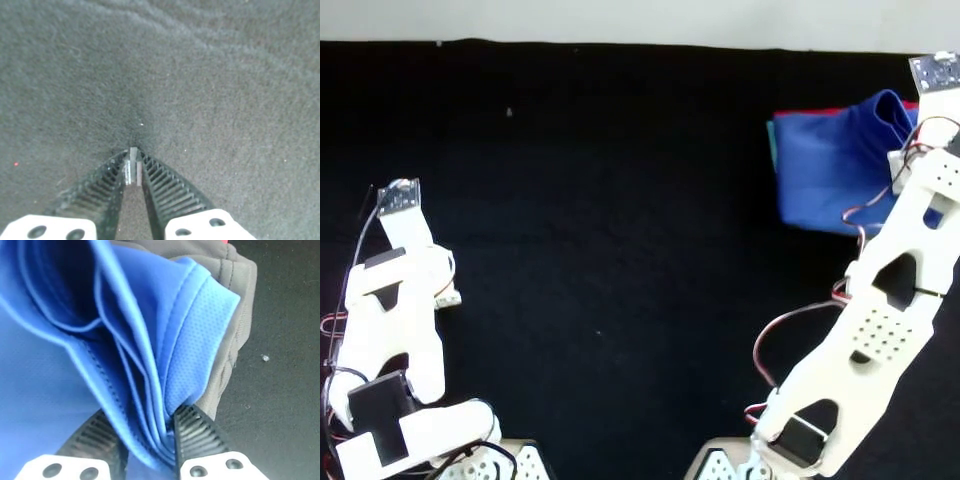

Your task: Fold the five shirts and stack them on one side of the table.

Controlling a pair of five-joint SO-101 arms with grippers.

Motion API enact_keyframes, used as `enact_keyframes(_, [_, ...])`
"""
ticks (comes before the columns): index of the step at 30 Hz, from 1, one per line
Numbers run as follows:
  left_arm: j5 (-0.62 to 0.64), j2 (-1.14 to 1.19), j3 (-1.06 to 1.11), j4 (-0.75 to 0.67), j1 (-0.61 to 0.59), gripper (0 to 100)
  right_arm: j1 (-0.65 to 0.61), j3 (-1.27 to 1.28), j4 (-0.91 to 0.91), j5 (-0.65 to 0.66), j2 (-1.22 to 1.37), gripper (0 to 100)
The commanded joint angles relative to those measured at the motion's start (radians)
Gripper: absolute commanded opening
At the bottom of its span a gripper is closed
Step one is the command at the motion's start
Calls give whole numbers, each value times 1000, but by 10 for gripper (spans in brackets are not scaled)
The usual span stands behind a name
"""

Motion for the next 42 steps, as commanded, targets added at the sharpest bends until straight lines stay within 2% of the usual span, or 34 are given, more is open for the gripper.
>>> enact_keyframes(1, [-3,4,1,-14,-4,10,8,-4,-30,11,-2,75])
enact_keyframes(5, [-3,4,1,-14,-4,10,18,-10,-44,-55,-5,156])
enact_keyframes(11, [-3,4,1,-14,-4,10,48,-147,-105,-255,-2,163])
enact_keyframes(16, [-3,5,1,-14,5,10,22,-303,-125,-334,2,163])
enact_keyframes(22, [-3,5,2,-14,7,10,-35,-389,-166,-333,-2,147])
enact_keyframes(25, [-3,5,2,-14,7,10,-85,-386,-143,-325,5,5])
enact_keyframes(31, [-3,5,2,-14,7,10,-88,-268,-232,-232,140,16])
enact_keyframes(37, [-3,5,2,-14,7,10,15,-266,-438,-227,332,16])
enact_keyframes(42, [-3,5,2,-14,7,10,24,-291,-452,-230,377,16])
